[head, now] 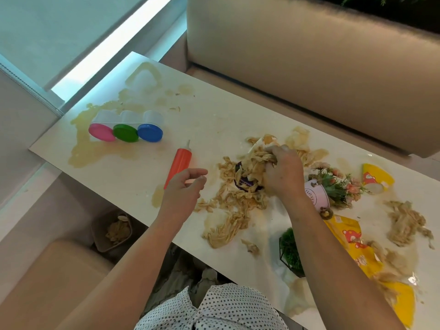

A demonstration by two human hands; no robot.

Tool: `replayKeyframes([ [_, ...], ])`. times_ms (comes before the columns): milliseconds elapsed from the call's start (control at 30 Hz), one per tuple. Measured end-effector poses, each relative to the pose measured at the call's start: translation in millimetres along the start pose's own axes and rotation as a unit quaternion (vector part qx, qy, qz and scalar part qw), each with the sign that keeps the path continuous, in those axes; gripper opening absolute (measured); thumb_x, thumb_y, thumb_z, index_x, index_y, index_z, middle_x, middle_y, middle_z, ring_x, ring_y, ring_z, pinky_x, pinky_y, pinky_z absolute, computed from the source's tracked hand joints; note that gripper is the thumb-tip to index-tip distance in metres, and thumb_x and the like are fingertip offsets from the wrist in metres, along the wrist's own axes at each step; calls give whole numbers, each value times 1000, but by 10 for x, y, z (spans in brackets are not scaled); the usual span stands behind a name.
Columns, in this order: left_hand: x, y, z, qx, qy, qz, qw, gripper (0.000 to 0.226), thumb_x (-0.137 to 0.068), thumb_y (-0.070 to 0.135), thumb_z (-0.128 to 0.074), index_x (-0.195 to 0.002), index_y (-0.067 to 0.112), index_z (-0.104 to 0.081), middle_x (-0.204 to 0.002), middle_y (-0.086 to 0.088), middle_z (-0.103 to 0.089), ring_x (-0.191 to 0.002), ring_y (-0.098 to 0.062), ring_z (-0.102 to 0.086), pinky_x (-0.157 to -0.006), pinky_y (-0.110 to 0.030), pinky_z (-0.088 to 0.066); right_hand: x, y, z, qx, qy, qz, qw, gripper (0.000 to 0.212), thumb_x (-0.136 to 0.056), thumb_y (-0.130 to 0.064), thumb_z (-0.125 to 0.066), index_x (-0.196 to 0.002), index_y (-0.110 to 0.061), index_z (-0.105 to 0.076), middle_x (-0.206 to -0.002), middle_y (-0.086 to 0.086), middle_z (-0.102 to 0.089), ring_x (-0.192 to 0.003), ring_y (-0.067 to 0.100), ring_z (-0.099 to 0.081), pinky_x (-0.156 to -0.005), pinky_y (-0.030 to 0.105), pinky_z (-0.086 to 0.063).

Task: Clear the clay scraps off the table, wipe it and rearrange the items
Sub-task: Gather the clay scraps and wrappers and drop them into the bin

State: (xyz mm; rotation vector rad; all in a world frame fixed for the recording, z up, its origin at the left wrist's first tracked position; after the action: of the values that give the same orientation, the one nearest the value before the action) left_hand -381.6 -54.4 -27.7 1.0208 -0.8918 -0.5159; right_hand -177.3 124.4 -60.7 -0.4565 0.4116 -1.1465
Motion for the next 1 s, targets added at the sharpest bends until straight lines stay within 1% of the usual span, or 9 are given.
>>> replayKeyframes([
  [67, -6, 11, -50, -9, -6, 5, 1000, 19, -97, 27, -64, -102, 42, -75, -100, 2, -71, -95, -23, -69, -91, -49, -59, 19, 10, 7, -3, -20, 6, 1000, 37, -84, -7, -63, -117, -21, -71, -108, 2, -66, -103, 26, -56, -89, 40, -51],
  [167, -22, 48, -140, -7, -12, 4, 1000, 19, -98, 26, -64, -106, 41, -74, -102, 1, -71, -97, -23, -69, -89, -47, -60, 73, 7, 116, -65, 20, 24, 997, 35, -84, -7, -67, -117, -20, -73, -106, 1, -67, -100, 25, -58, -88, 38, -50],
  [333, -10, 135, -303, 14, -48, -15, 999, 32, -101, 28, -62, -130, 42, -62, -117, 9, -67, -102, -14, -70, -84, -33, -58, 240, -120, 154, -130, -10, 0, 991, 32, -84, -7, -68, -114, -19, -74, -102, -1, -67, -93, 18, -61, -86, 41, -55],
  [467, -19, 227, -444, 74, -105, 17, 992, 50, -101, 34, -64, -148, 42, -48, -128, 6, -66, -111, -13, -71, -91, -38, -60, 396, -504, 281, -233, 3, 18, 972, 30, -85, -7, -72, -112, -19, -73, -98, -9, -65, -88, -3, -60, -76, 10, -45],
  [633, 46, 160, -514, 175, -194, 105, 959, 29, -105, 12, -56, -132, 11, -63, -123, -17, -72, -112, -26, -71, -99, -41, -57, 574, -736, 45, -249, -99, -8, 963, 29, -83, -8, -66, -108, -23, -64, -97, -8, -65, -87, 2, -60, -71, 14, -44],
  [700, 52, 106, -485, 222, -169, 116, 953, 24, -103, 5, -57, -125, 5, -66, -117, -17, -74, -109, -26, -72, -93, -34, -60, 610, -739, 11, -277, -128, -21, 952, 31, -86, -7, -63, -112, -24, -64, -102, -8, -66, -89, 4, -61, -73, 14, -46],
  [800, 54, 5, -411, 214, -103, 126, 963, 20, -100, -1, -60, -117, 7, -69, -106, -13, -76, -91, -18, -75, -78, -24, -61, 638, -657, 0, -305, -153, -40, 939, 34, -91, -5, -60, -118, -26, -64, -108, -10, -67, -93, 2, -63, -76, 14, -50],
  [900, 52, -65, -346, 198, -80, 114, 970, 24, -97, -3, -63, -117, 9, -69, -99, -10, -76, -85, -17, -73, -73, -22, -60, 499, -369, -59, -243, -105, -80, 961, 39, -92, -2, -57, -124, -25, -62, -119, -4, -64, -92, 8, -62, -77, 24, -53],
  [1000, 79, -53, -306, 194, -78, 96, 973, 26, -97, -5, -63, -117, 9, -69, -94, -7, -76, -81, -16, -73, -70, -20, -58, 277, 25, -241, -38, -140, -128, 981, 54, -90, -12, -61, -141, -23, -49, -145, 11, -42, -129, 34, -44, -108, 44, -41],
])
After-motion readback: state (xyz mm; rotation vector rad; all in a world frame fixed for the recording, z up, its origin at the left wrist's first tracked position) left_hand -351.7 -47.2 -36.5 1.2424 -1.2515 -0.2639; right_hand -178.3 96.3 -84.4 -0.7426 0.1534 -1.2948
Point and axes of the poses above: each hand's wrist, its own x-axis away from the middle knuckle, its own z-axis out of the back of the hand, y = z × x, the point moved 3 cm from there along -x, towards the middle knuckle
